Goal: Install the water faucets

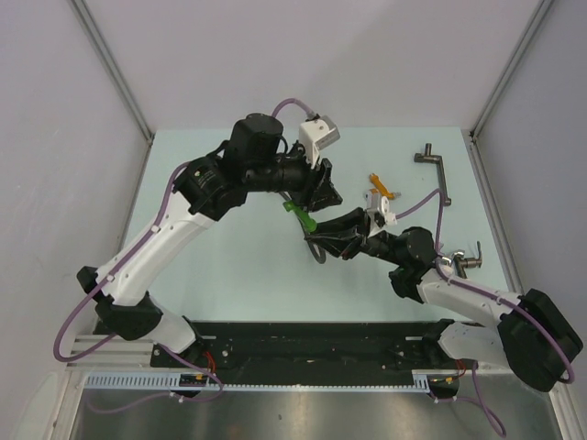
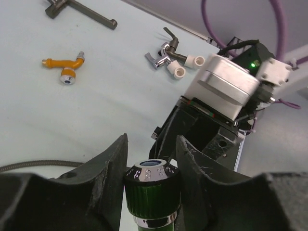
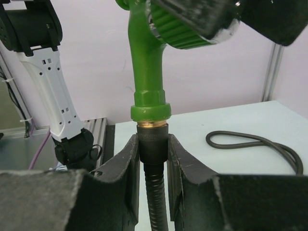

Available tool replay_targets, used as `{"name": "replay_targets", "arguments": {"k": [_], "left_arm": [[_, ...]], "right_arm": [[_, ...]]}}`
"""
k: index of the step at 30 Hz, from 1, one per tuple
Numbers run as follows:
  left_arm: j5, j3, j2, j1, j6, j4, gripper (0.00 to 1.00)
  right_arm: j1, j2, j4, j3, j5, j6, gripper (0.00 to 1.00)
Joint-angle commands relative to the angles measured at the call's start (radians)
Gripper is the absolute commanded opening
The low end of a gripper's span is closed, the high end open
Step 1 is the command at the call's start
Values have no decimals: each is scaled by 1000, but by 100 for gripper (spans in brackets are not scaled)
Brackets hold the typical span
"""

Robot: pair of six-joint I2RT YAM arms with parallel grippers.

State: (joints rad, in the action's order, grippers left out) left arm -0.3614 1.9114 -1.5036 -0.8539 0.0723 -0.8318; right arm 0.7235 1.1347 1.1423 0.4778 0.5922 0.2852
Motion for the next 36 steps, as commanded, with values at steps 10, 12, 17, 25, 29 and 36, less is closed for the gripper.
{"name": "replay_targets", "arguments": {"k": [10, 12, 17, 25, 29, 36], "left_arm": [[-381, -3, 83, -33, -312, -107, 69], [-389, -9, 101, -34, -335, -112, 76], [-341, -29, 140, -34, -329, -115, 83], [-48, -112, 170, -33, -203, -109, 90], [30, -178, 221, -33, -129, -69, 90], [182, -386, 387, -34, 32, 153, 91]], "right_arm": [[-124, 157, 276, 102, 130, 354, 0], [-128, 166, 278, 110, 133, 365, 0], [-128, 166, 275, 110, 136, 364, 0], [-128, 114, 175, 108, 117, 296, 0], [-127, 86, 128, 104, 100, 259, 0], [-108, 46, 56, 96, 55, 187, 0]]}}
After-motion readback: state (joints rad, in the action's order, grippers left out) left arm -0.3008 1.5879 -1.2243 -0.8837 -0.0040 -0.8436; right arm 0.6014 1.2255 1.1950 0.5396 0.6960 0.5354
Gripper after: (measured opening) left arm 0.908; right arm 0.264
